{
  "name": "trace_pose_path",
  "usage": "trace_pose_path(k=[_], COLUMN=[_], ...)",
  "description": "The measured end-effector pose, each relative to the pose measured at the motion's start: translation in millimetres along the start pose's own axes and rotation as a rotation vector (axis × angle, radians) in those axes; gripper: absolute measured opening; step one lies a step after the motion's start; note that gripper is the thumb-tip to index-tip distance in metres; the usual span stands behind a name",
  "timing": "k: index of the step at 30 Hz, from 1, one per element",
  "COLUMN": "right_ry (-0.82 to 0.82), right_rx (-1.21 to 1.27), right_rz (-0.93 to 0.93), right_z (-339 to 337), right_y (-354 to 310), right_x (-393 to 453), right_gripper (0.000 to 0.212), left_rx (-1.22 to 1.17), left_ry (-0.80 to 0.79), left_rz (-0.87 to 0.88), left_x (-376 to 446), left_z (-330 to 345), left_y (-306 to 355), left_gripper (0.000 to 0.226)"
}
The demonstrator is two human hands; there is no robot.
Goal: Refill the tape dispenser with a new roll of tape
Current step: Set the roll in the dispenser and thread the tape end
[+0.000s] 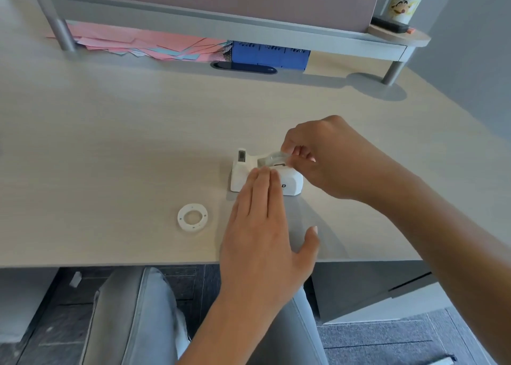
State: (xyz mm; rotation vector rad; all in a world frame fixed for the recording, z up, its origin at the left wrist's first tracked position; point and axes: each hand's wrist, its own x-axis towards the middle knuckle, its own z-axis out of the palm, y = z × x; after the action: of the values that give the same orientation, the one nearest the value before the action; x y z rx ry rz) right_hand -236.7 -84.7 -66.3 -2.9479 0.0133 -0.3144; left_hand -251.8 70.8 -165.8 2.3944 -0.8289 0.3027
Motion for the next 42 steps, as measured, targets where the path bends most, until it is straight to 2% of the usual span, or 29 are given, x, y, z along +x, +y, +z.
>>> trace_pose_path(k=[4, 9, 11, 13, 19, 33, 38, 42], right_ry=[0.03, 0.162, 0.209, 0.218, 0.242, 0.26, 0.248, 0.245], right_rx=[0.077, 0.398, 0.587, 0.659, 0.831, 0.911, 0.91, 0.867], right_rz=[0.041, 0.193, 0.213, 0.24, 0.241, 0.186, 0.193, 0.193], right_z=[3, 27, 23, 30, 40, 49, 48, 47], right_y=[8, 18, 27, 27, 30, 39, 40, 39], right_x=[-3, -13, -19, -19, -26, -30, -29, -26], right_gripper=[0.016, 0.013, 0.017, 0.019, 0.014, 0.019, 0.019, 0.018], left_rx=[-0.052, -0.321, -0.276, -0.245, -0.199, -0.188, -0.222, -0.161], left_ry=[0.046, 0.155, 0.209, 0.196, 0.145, 0.264, 0.21, 0.131], left_rz=[-0.003, -0.126, -0.184, -0.219, -0.254, -0.252, -0.304, -0.341], left_x=[0, 26, 47, 64, 78, 80, 87, 96], left_z=[-6, -18, -30, -38, -37, -29, -35, -39], left_y=[4, -4, 8, 3, 7, 23, 27, 29], left_gripper=[0.08, 0.038, 0.029, 0.024, 0.021, 0.009, 0.015, 0.017])
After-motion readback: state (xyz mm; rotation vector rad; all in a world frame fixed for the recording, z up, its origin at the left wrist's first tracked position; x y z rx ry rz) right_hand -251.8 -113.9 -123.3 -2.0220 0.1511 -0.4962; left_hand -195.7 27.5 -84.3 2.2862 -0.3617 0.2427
